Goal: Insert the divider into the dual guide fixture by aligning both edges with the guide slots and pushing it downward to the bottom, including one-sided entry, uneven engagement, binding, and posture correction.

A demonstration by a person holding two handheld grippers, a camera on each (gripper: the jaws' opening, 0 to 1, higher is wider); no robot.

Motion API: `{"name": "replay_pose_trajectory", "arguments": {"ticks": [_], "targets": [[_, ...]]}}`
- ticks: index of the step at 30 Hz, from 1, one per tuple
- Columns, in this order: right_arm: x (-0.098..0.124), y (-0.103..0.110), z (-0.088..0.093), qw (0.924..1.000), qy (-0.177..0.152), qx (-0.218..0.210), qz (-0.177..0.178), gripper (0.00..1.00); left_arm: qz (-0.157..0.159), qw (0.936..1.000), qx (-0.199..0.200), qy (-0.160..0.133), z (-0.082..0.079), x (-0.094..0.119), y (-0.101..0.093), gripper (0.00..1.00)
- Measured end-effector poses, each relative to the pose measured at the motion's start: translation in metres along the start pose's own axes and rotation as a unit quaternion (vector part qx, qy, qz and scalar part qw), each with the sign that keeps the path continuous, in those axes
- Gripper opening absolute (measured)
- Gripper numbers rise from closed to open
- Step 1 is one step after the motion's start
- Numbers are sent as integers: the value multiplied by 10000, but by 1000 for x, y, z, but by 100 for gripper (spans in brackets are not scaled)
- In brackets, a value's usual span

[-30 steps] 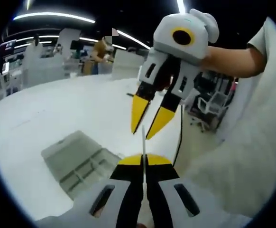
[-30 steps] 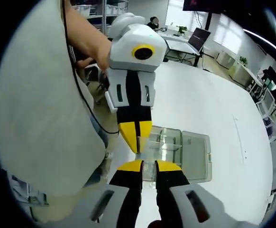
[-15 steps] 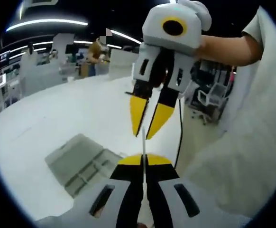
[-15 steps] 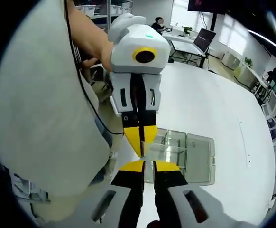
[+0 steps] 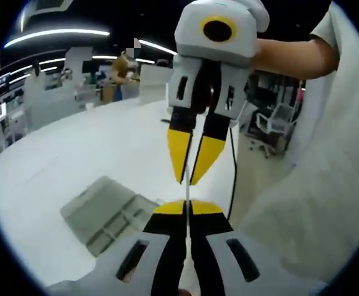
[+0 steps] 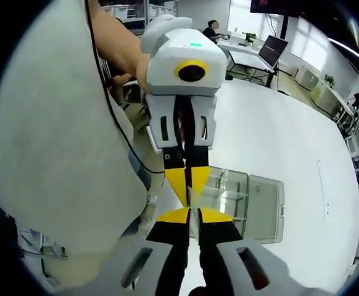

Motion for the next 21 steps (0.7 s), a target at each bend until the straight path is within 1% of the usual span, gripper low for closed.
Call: {"name": "replay_pose_trajectory", "arguments": {"ticks": [7,11,18,21], "targets": [[1,1,-1,9999,-79,-114,-5,0,-14,10000,82,-41,0,1,1,0],[0,2,-1,9999,-36,-145,-24,0,-20,9999,120,-23,0,1,1,0],[-1,2,-4,9994,2,-339,-8,0,-71,9994,349,3,4,1,6,0],[-2,1,-5,9988,7,-491,-15,0,-109,9990,434,42,5,0,7,2]]}}
Point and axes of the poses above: the point that each gripper's makers call its tool centre point, and the gripper's own axes: x roughly backward along the fingers, y roughly to its left, z roughly out of its underside, the point moved 9 cm from there along x, roughly backward along the fingers, and after that the axes turned 15 degrees about -z, right-handed, at the moved point
